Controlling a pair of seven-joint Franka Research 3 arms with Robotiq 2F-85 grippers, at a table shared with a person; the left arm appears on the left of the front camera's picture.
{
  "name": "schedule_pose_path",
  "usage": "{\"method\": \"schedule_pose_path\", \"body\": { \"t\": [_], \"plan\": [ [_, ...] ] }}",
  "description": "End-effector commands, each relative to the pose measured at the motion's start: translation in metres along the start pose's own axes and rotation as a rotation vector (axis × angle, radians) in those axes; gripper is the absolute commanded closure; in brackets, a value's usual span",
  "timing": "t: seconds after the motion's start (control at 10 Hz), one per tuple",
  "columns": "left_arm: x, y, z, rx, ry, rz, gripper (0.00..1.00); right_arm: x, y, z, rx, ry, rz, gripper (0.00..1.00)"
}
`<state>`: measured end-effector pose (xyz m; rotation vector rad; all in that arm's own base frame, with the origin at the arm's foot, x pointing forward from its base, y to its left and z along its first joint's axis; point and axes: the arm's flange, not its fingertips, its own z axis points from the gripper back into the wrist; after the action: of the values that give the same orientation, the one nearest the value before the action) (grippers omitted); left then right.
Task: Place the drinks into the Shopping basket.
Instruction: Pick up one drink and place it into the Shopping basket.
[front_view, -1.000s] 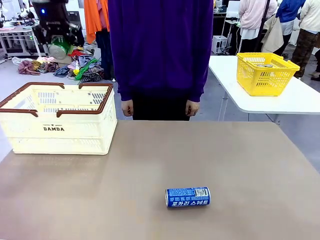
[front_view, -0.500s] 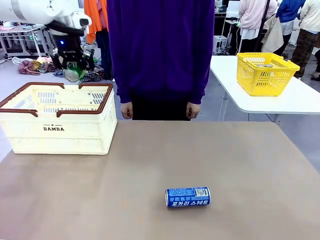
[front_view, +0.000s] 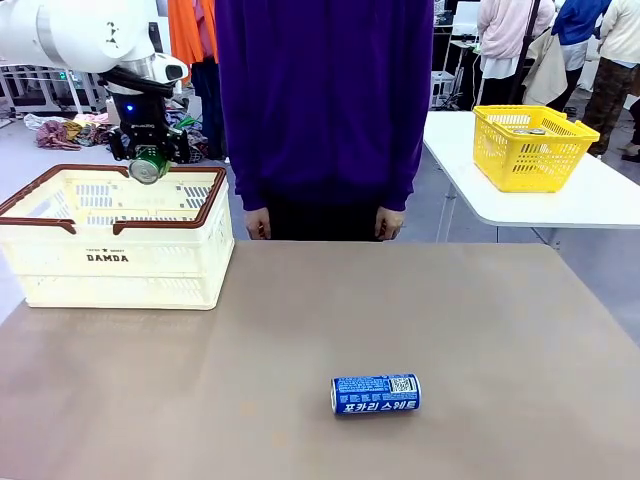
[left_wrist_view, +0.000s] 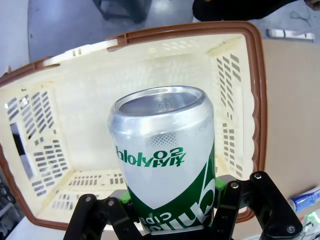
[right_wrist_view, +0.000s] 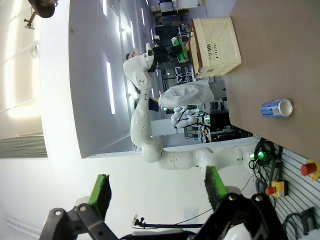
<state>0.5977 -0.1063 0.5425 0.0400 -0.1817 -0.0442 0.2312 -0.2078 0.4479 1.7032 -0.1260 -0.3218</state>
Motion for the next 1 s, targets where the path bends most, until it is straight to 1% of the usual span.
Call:
{"method": "schedule_pose_path", "body": {
  "t": [0.0,0.2,0.3,0.4,0.9],
  "plan": [
    [0.000,0.000,0.004,-0.005,-0.005,-0.011,1.00,-0.001,0.006,0.000,0.010,0.001,-0.012,0.00],
    [0.000,-0.002,-0.001,-0.001,0.002,-0.003,1.00,-0.001,0.006,0.000,0.010,0.001,-0.012,0.00],
    [0.001,-0.003,-0.010,0.048,-0.004,0.037,1.00,-0.001,0.006,0.000,0.010,0.001,-0.012,0.00],
    [0.005,-0.005,-0.023,0.041,0.018,0.016,1.00,-0.001,0.006,0.000,0.010,0.001,-0.012,0.00],
    [0.017,-0.014,-0.082,0.123,0.134,0.033,1.00,-0.001,0.006,0.000,0.010,0.001,-0.012,0.00]
  ]
}}
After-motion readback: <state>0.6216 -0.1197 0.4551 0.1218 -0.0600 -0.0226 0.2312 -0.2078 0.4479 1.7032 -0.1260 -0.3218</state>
